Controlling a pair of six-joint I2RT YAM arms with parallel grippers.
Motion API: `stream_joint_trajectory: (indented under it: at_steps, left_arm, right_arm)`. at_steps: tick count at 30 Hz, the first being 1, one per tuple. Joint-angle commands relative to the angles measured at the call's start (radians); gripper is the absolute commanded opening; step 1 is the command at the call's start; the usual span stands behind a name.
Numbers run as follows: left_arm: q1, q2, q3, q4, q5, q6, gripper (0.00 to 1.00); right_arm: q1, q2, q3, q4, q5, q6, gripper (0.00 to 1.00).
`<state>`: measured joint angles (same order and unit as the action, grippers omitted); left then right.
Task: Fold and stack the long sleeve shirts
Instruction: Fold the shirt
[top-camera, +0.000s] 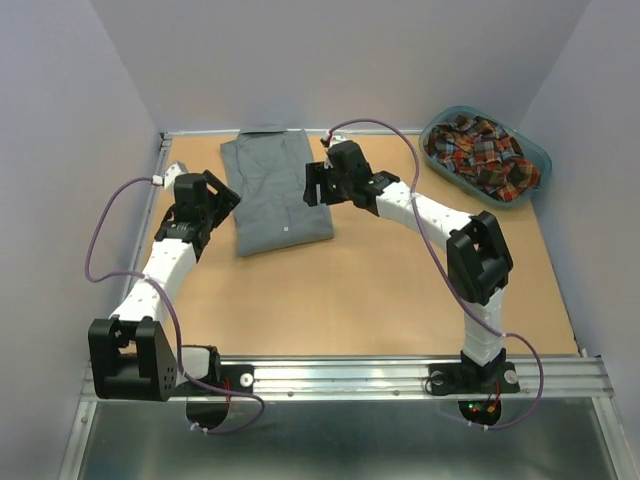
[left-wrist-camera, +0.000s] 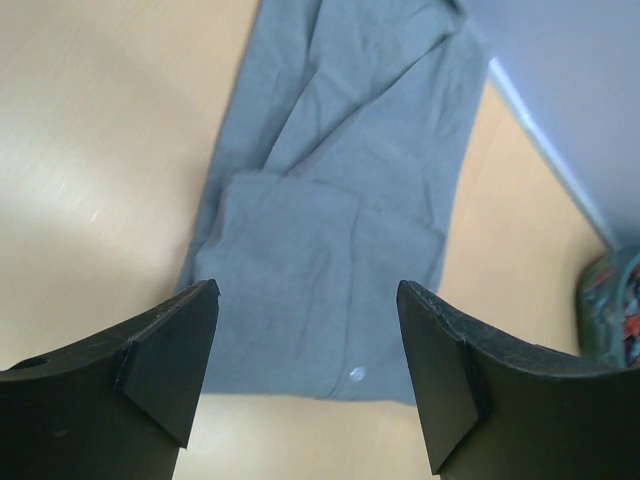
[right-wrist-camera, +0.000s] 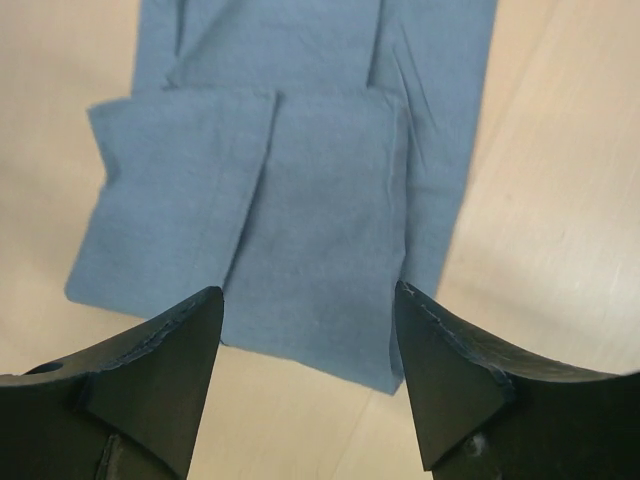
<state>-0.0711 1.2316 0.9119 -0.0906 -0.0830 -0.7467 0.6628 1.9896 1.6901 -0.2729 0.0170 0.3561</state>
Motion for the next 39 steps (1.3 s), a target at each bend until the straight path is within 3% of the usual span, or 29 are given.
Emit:
stream_joint_trajectory:
  at_steps: [1, 3, 6, 19, 32, 39]
  left_arm:
    - [-0.004, 0.021, -0.059, -0.006, 0.020, 0.044, 0.82]
    - [-0.004, 0.064, -0.058, 0.008, 0.014, 0.056, 0.82]
    - [-0.004, 0.129, -0.010, 0.018, 0.003, 0.069, 0.80]
    - [-0.002, 0.462, 0.194, 0.023, -0.026, 0.162, 0.67]
    - [-0.002, 0.531, 0.220, 0.046, -0.003, 0.207, 0.54]
    - [-0.002, 0.563, 0.240, 0.052, -0.006, 0.233, 0.40]
  right_arm:
    - [0.001, -0.012, -0.056, 0.084, 0.009, 0.037, 0.72]
    - [-0.014, 0.017, -0.053, 0.099, 0.014, 0.012, 0.61]
    - [-0.052, 0.070, -0.018, 0.110, -0.038, -0.019, 0.53]
    - [-0.112, 0.297, 0.187, 0.132, -0.207, -0.118, 0.53]
    - [-0.120, 0.308, 0.211, 0.161, -0.262, -0.131, 0.53]
    - [-0.120, 0.333, 0.229, 0.185, -0.333, -0.117, 0.53]
